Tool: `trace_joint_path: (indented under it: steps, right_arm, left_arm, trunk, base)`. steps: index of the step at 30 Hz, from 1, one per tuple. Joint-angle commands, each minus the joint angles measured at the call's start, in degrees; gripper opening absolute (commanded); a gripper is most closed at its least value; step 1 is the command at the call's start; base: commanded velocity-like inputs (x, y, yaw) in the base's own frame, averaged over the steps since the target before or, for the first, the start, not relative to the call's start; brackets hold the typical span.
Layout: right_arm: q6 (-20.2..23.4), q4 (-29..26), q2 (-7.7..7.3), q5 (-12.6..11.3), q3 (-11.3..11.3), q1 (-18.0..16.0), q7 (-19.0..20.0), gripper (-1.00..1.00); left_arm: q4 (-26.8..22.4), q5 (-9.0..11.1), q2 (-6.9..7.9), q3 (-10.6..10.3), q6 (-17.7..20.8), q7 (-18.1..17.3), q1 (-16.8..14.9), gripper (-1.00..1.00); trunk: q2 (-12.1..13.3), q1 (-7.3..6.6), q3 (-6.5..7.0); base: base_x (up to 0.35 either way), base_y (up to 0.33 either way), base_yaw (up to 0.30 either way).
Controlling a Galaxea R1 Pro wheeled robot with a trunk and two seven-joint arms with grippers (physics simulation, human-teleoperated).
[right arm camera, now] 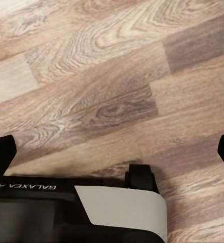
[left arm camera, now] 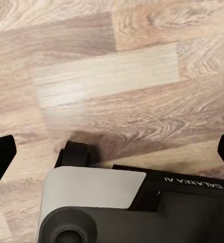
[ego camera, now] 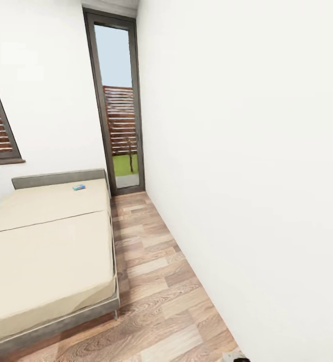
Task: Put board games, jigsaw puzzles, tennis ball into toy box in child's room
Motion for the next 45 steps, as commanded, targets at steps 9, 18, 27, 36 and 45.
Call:
trace_joint_path:
  steps: [9,18,27,36,45]
  right_arm:
    - [6.0,-0.2,2.74,0.0,0.0,-8.8,-1.0,1.0]
    - [8.4,-0.7,5.49,0.0,0.0,-17.1,-1.8,1.0]
    - [9.2,-5.5,6.18,0.0,0.1,-21.7,-1.9,1.0]
    - [10.5,-8.8,6.51,0.1,0.4,-22.4,-1.9,1.0]
    - [11.0,-9.7,6.58,0.1,0.5,-22.5,-1.9,1.0]
  left_arm:
    - [-0.1,1.9,-0.6,0.3,5.0,-0.2,-8.8,1.0]
    - [-0.3,6.0,-3.42,1.9,6.9,0.0,-17.1,1.0]
    - [-3.5,8.1,-5.33,2.7,7.4,0.3,-22.4,1.0]
    - [-6.3,11.9,-6.12,3.8,7.1,0.4,-23.3,1.0]
    - [-7.4,13.5,-6.3,4.2,6.8,0.2,-21.2,1.0]
  trunk:
    - [0.0,0.0,-0.08]
    - [0.0,0.0,-0.08]
    - [0.0,0.0,-0.17]
    - [0.0,0.0,-0.37]
    - [0.0,0.0,-0.59]
  base:
    - [0.0,0.0,0.299]
    - [0.0,0.0,0.299]
    - [0.0,0.0,0.299]
    - [0.0,0.0,0.299]
    - [0.0,0.0,0.297]
